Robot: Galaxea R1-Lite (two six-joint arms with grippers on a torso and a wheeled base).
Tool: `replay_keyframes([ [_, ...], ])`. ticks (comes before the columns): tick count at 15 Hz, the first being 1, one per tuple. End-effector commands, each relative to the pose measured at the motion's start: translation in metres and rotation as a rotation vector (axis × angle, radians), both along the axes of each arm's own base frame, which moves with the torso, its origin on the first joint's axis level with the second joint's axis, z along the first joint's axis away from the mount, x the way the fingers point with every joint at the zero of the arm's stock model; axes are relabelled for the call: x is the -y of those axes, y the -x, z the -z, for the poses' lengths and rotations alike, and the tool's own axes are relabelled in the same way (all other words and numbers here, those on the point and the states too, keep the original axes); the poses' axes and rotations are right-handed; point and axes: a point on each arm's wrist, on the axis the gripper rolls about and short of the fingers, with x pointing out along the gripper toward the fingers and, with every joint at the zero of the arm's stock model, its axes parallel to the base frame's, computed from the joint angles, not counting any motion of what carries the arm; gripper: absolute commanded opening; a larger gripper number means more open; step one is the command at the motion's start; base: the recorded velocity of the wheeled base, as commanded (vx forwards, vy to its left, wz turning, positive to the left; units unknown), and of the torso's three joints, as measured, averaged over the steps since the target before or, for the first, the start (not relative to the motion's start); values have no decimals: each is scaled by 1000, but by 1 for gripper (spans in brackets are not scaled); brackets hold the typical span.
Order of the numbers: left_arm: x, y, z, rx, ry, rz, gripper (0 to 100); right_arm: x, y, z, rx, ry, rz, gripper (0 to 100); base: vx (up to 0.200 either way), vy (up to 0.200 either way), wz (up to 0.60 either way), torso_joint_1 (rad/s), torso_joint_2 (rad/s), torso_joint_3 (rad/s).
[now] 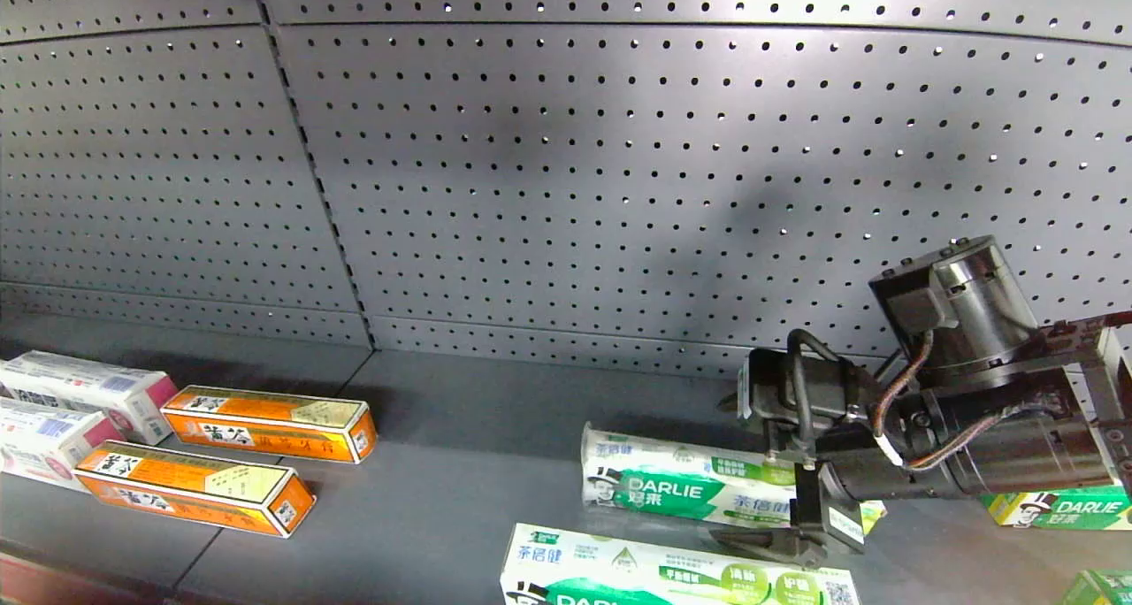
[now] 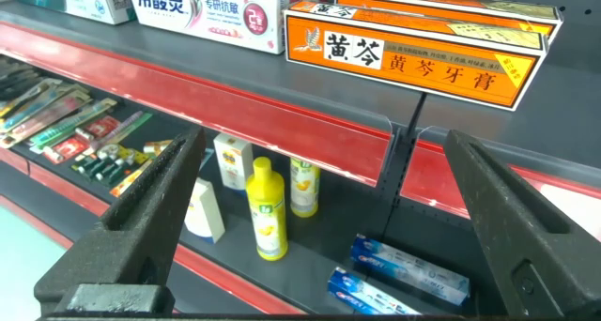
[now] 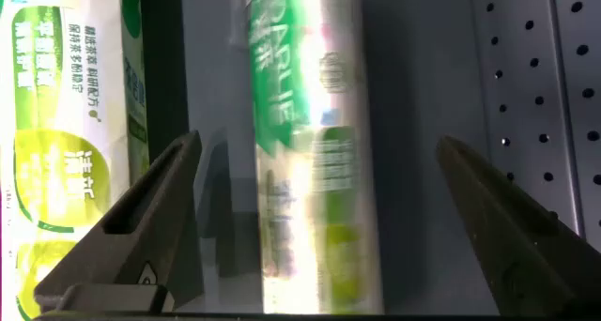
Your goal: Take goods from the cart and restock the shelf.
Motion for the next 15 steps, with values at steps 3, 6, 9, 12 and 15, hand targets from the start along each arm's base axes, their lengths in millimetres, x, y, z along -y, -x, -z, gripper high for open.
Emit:
replay_keyframes([
  [3, 0, 0, 0, 1, 0, -1, 100, 0, 0, 2, -6, 5, 1, 100, 0, 0, 0, 0, 0, 0],
  [6, 0, 0, 0, 1, 2, -1, 100, 0, 0, 2, -7, 6, 1, 100, 0, 0, 0, 0, 0, 0],
  [9, 0, 0, 0, 1, 0, -1, 100, 1, 0, 3, -8, 7, 1, 100, 0, 0, 0, 0, 0, 0],
  [12, 0, 0, 0, 1, 0, -1, 100, 1, 1, 4, -11, 9, 1, 100, 0, 0, 0, 0, 0, 0],
  [15, 0, 0, 0, 1, 0, -1, 100, 1, 1, 4, -11, 9, 1, 100, 0, 0, 0, 0, 0, 0],
])
